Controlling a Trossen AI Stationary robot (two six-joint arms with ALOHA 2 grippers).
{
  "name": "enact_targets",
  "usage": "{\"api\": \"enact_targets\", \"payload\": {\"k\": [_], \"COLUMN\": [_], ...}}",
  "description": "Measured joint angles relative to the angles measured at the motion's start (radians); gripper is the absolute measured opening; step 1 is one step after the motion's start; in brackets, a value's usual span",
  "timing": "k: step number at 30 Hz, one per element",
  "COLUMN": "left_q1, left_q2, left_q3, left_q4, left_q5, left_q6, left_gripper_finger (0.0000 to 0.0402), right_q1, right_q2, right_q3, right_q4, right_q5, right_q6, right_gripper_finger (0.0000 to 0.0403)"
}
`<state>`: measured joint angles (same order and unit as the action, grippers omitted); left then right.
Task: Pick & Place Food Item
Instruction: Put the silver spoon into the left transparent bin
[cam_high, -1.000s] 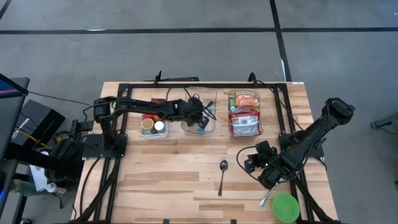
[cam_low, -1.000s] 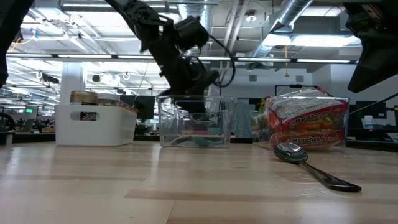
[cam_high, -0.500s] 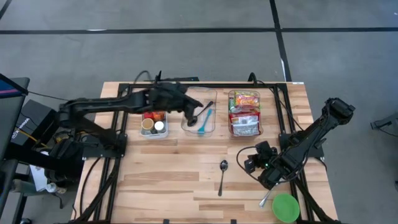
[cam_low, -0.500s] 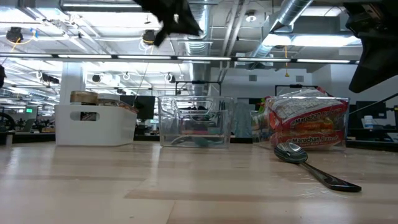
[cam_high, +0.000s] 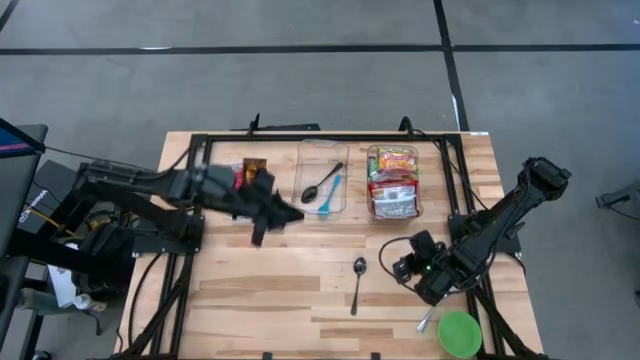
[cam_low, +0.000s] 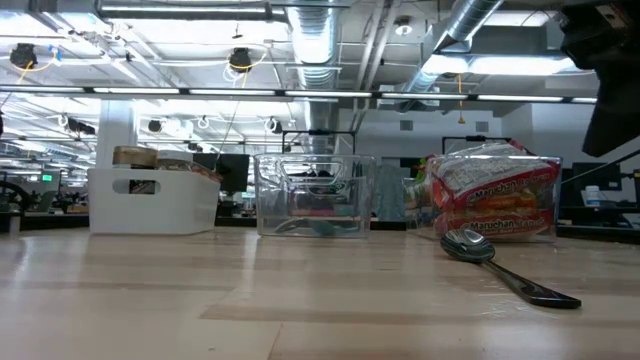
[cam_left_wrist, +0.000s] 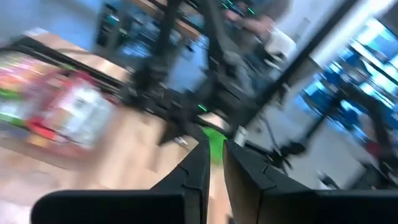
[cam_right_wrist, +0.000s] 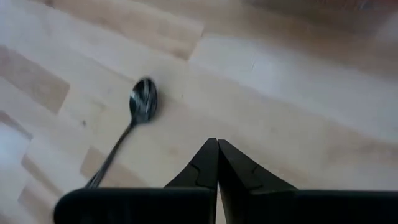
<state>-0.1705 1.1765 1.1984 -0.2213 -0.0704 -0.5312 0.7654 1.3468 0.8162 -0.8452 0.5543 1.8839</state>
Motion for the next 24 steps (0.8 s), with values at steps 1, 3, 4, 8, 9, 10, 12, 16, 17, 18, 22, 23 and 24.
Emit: {"api": "enact_targets", "payload": {"k": [1,3,4,8,9,10,12,16,17,18,22,23,24], "left_q1": [-0.032,-0.089,-0.117,-0.211,-0.232,-0.250,-0.281,-0.329,-0.341,-0.351,-0.385,-0.392,-0.399], "left_q2": [0.004,0.021,0.032,0.090,0.107,0.126,0.168,0.259,0.282,0.305,0.399,0.421,0.443], "left_q3": [0.000,0.000,0.000,0.000,0.000,0.000,0.000,0.000,0.000,0.000,0.000,-0.001,-0.001], "left_q4": [-0.001,0.001,-0.006,-0.012,-0.015,-0.018,-0.031,-0.056,-0.068,-0.088,-0.201,-0.238,-0.274], "left_q5": [0.000,0.000,0.000,-0.001,-0.001,-0.001,-0.001,-0.002,-0.002,-0.003,-0.004,-0.004,-0.004], "left_q6": [0.000,0.000,0.000,0.000,0.000,0.000,0.000,-0.016,-0.026,-0.033,-0.076,-0.083,-0.085], "left_gripper_finger": [0.0039,0.0039,0.0039,0.0040,0.0040,0.0040,0.0040,0.0040,0.0040,0.0040,0.0040,0.0040,0.0040], "right_q1": [0.000,0.001,0.001,0.001,0.001,0.000,0.001,0.003,0.005,0.008,0.034,0.040,0.044], "right_q2": [0.000,0.000,0.000,0.000,0.000,0.000,0.000,0.000,0.000,0.000,0.000,0.000,0.000], "right_q3": [0.000,0.000,0.000,0.000,0.000,0.000,0.000,0.000,0.000,0.000,0.007,0.018,0.032], "right_q4": [0.010,0.038,0.054,0.155,0.185,0.219,0.280,0.349,0.359,0.369,0.385,0.382,0.374], "right_q5": [-0.019,-0.057,-0.081,-0.180,-0.205,-0.227,-0.257,-0.277,-0.279,-0.281,-0.280,-0.279,-0.278], "right_q6": [0.000,0.000,0.000,0.001,0.001,0.001,0.024,0.131,0.165,0.203,0.356,0.387,0.415], "right_gripper_finger": [0.0000,0.0000,0.0000,0.0000,0.0000,0.0000,0.0000,0.0000,0.0000,0.0000,0.0000,0.0000,0.0000]}}
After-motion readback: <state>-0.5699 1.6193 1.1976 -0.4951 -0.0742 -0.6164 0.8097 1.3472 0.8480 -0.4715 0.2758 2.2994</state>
